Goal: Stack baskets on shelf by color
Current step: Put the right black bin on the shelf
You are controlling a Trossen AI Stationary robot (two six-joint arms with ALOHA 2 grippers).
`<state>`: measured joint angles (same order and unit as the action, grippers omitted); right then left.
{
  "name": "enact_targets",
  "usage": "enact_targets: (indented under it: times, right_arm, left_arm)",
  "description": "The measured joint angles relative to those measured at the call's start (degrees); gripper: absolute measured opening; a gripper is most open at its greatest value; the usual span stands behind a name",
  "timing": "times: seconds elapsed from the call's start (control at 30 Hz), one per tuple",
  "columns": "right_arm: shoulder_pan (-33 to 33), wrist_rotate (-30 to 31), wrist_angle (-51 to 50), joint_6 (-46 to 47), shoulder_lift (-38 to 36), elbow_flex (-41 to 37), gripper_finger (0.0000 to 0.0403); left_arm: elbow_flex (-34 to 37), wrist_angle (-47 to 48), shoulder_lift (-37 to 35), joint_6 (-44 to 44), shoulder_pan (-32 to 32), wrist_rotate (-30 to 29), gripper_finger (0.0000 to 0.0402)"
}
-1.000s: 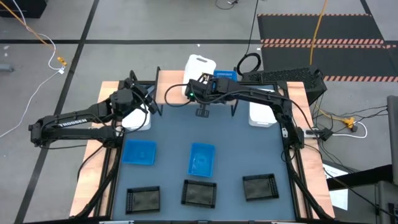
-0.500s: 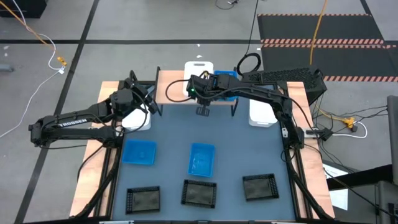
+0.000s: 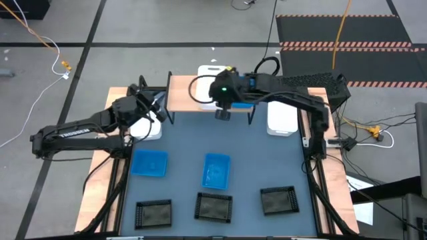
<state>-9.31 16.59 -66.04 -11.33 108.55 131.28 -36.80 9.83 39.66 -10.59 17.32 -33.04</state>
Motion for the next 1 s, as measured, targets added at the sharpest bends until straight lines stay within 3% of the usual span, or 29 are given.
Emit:
enact_targets:
  times: [0.1,0.2,0.43,0.7,0.83,1.0]
  right_arm:
    - [2.4,-6.7,-2.9,-3.1,-3.2,-2.6,0.0121]
    - [5.7,-11.0,-0.1,-5.0,-7.3,-11.7,0.0121]
    - [13.8,-13.0,15.7,-10.8,-17.8,-40.8,0.0121]
    - [18.0,-25.5,41.2,-17.3,-25.4,-63.1,0.0121]
    - [18.1,-25.5,47.9,-17.0,-25.6,-69.3,0.0118]
    - [17.7,-18.6,45.6,-3.5,-25.7,-70.4,0.0104]
  left_arm:
    - [0.0,0.9,-3.1,-0.7,-1.2,0.0,0.0106]
    - [0.0,1.7,-5.8,0.0,-2.3,0.1,0.0106]
    - [0.0,2.2,-8.0,4.3,-5.4,0.2,0.0106]
    - [0.0,-0.2,-6.1,4.3,-6.6,0.2,0.0106]
    - [0.0,-4.1,-4.2,2.6,-6.6,0.1,0.0106]
    - [0.0,-8.1,-1.5,-0.5,-6.6,0.2,0.0106]
